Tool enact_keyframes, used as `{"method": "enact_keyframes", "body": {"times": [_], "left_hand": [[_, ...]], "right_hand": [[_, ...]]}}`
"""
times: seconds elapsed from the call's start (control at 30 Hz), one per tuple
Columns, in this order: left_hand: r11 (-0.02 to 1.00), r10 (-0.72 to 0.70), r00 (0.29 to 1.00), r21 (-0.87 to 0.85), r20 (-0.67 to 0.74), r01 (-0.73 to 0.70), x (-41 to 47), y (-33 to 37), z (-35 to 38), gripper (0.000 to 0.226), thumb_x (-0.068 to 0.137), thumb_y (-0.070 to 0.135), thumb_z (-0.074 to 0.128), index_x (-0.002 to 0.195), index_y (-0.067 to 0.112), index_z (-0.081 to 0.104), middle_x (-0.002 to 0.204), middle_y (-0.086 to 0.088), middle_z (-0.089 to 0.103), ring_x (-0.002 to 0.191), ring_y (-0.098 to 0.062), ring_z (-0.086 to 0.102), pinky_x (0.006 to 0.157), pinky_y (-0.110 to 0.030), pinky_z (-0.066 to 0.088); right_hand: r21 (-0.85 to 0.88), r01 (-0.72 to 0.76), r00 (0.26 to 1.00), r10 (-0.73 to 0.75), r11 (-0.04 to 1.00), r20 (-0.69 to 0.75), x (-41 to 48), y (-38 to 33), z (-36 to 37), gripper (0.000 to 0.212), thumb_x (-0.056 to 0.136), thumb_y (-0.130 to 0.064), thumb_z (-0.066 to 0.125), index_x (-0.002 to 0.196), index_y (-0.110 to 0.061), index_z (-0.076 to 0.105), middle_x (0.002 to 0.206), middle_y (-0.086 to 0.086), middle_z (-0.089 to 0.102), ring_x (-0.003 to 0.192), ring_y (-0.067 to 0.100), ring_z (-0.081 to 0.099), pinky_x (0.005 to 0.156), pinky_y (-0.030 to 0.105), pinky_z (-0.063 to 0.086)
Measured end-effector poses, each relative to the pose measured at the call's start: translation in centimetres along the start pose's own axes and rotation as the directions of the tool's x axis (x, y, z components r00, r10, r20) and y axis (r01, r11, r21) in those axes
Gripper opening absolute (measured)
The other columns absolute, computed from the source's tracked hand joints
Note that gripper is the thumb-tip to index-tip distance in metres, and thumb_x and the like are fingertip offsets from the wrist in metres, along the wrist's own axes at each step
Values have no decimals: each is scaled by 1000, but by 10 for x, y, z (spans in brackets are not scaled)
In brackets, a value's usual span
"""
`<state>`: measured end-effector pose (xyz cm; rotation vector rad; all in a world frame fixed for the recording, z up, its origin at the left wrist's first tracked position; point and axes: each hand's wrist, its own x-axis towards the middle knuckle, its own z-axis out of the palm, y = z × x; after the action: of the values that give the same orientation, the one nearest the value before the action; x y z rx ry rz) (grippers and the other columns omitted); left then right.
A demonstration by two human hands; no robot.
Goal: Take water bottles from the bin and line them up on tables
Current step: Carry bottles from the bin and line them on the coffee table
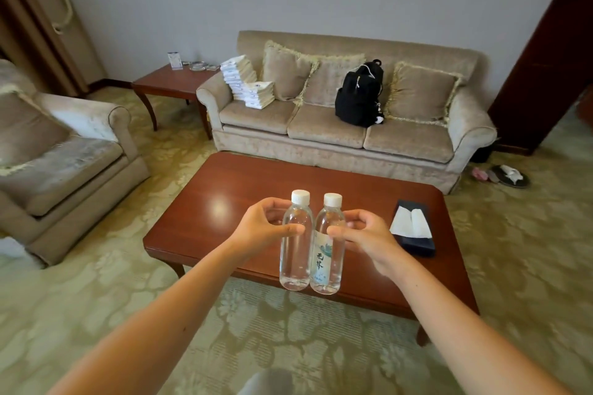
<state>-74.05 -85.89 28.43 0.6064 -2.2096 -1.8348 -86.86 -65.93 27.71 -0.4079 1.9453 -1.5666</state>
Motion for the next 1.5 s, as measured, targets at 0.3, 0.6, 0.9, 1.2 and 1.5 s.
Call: {"method": "enact_keyframes", "body": {"times": [0.3,0.6,0.9,1.2,1.5], "left_hand": [[998,-60,998,31,1,60,124,-27,-30,56,63,21,91,111,20,63,106,4,75,103,-9,69,97,-32,52],[993,-108,993,50,48,105,265,-49,-91,59,65,15,89,116,14,60,109,1,73,103,-10,69,88,-23,54],[983,-182,983,35,24,181,369,-89,-126,55,67,8,88,114,16,60,111,0,73,105,-14,68,94,-36,55],[976,-213,977,44,-19,213,455,-173,-140,53,67,6,87,111,20,60,111,-1,73,106,-16,68,98,-42,52],[987,-153,987,41,-44,155,500,-274,-153,53,67,2,85,110,19,60,110,2,73,104,-11,68,92,-29,52]], "right_hand": [[4,-59,998,59,998,16,132,1,9,48,68,-20,89,110,-17,66,106,7,73,98,19,72,89,41,59],[64,-125,992,125,990,2,280,-5,49,56,57,-25,92,107,-20,67,110,10,71,102,21,71,94,46,57],[70,-165,986,163,984,39,403,7,74,52,64,-16,90,109,-19,65,113,7,70,104,18,69,91,39,58],[71,-163,982,155,984,109,513,65,97,51,68,-8,88,112,-17,63,110,5,69,98,13,70,79,24,54],[94,-109,991,101,990,85,581,146,139,52,67,-6,88,111,-17,63,106,2,68,97,15,69,79,24,54]]}}
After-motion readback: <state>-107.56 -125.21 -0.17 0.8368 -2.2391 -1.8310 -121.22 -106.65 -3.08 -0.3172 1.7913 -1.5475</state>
